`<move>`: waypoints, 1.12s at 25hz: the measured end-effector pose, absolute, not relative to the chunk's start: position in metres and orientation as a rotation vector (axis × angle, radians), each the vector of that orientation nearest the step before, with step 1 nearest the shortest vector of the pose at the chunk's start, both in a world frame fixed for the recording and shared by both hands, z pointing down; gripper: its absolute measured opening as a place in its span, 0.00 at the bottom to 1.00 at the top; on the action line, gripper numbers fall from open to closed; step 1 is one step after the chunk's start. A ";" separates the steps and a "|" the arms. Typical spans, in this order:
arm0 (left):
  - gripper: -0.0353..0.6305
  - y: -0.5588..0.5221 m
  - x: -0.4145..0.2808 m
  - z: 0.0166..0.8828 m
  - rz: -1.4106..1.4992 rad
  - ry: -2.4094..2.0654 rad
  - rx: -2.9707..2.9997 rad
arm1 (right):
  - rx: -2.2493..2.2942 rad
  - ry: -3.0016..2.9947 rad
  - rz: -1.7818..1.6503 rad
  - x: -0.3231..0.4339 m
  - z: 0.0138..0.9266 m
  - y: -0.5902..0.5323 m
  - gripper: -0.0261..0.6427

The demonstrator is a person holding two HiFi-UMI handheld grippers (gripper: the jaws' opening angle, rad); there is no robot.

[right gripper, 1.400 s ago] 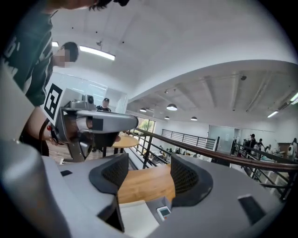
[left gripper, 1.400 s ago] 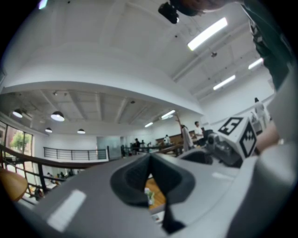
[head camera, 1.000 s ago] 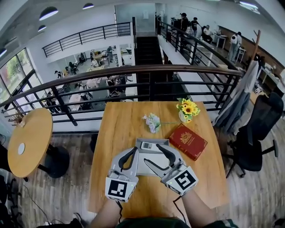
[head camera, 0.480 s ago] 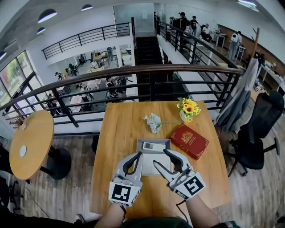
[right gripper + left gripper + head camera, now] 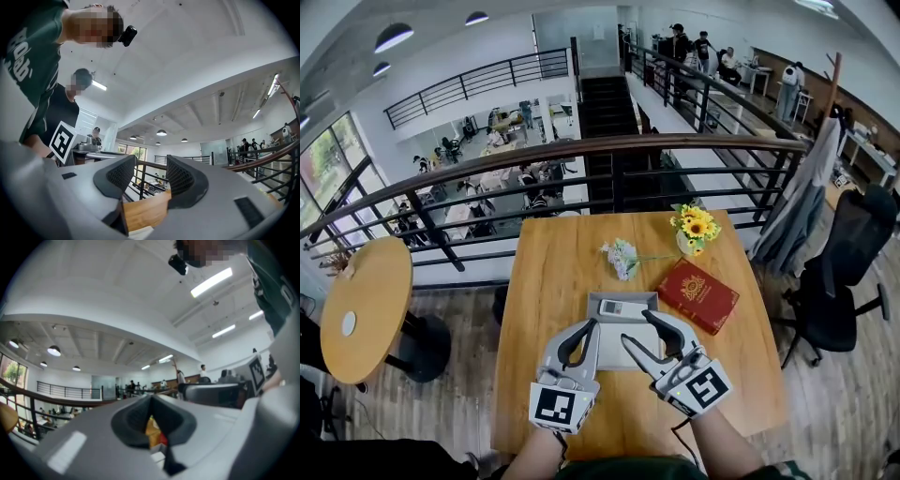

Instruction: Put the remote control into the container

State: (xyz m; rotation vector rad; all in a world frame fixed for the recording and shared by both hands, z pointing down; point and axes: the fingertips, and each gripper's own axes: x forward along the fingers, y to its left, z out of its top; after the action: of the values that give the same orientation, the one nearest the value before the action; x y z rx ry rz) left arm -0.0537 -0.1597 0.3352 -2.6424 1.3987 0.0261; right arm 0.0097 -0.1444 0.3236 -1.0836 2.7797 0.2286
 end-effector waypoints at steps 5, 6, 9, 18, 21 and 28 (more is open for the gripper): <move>0.05 -0.162 -0.055 0.334 0.046 1.416 -2.647 | -1.070 2.783 0.227 0.006 0.323 -0.144 0.34; 0.05 -0.162 -0.055 0.335 0.045 1.414 -2.648 | -1.067 2.783 0.225 0.006 0.323 -0.144 0.30; 0.05 -0.164 -0.053 0.334 0.052 1.407 -2.644 | -1.065 2.776 0.207 0.008 0.324 -0.145 0.21; 0.05 -0.162 -0.049 0.336 0.037 1.395 -2.641 | -1.039 2.794 0.215 0.005 0.327 -0.140 0.07; 0.05 -0.161 -0.047 0.330 0.061 1.391 -2.646 | -1.031 2.818 0.241 0.002 0.328 -0.137 0.07; 0.05 -0.159 -0.044 0.331 0.067 1.391 -2.656 | -1.090 2.841 0.287 0.008 0.333 -0.138 0.07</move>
State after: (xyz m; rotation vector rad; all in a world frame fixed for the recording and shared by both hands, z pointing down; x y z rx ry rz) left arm -0.0438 -0.1586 0.3307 -2.6556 1.3909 0.0665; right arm 0.0078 -0.1381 0.3330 -1.0902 2.8407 0.2873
